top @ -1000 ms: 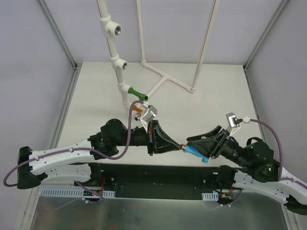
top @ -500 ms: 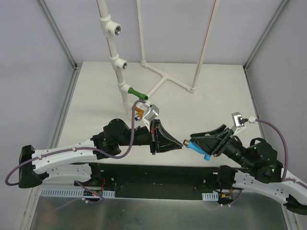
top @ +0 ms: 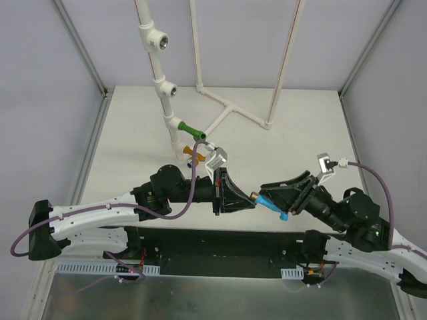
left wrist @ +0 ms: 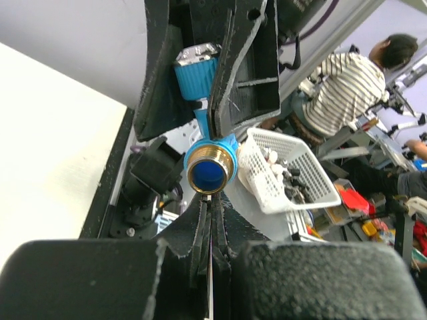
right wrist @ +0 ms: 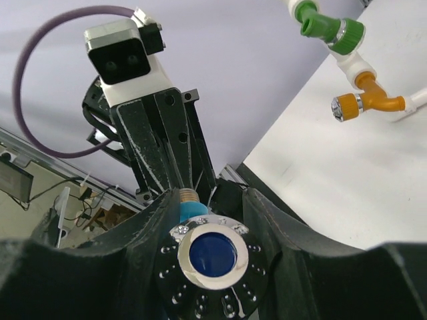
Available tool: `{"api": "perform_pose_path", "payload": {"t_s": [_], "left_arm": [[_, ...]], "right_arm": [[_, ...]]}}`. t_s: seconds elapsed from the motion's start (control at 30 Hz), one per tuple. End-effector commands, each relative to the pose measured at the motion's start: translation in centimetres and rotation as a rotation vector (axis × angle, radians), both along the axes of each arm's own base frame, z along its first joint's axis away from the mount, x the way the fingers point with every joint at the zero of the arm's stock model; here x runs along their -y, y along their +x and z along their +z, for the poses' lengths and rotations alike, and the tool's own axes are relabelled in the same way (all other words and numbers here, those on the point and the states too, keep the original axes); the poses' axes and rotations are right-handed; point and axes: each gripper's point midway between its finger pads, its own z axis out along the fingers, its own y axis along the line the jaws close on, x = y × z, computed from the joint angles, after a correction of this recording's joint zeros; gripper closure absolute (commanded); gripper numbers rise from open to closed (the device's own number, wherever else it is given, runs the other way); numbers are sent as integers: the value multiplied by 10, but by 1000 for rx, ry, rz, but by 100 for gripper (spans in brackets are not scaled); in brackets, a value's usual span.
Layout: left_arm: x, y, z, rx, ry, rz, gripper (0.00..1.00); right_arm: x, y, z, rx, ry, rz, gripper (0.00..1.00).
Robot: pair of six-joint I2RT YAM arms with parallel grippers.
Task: Install the water faucets
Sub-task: Pick up the water faucet from the center of the board.
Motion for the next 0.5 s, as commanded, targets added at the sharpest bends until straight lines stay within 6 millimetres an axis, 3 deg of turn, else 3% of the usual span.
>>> {"api": "perform_pose_path", "payload": {"t_s": [0.0, 0.47], "left_arm": [[1, -4, 31, 37, -64, -27, 100], [1, 1, 40, 51, -57, -26, 100]], "right_arm": [[-4, -12, 13, 33, -11, 72, 100], [-17, -37, -17, 13, -192, 231, 100]]}}
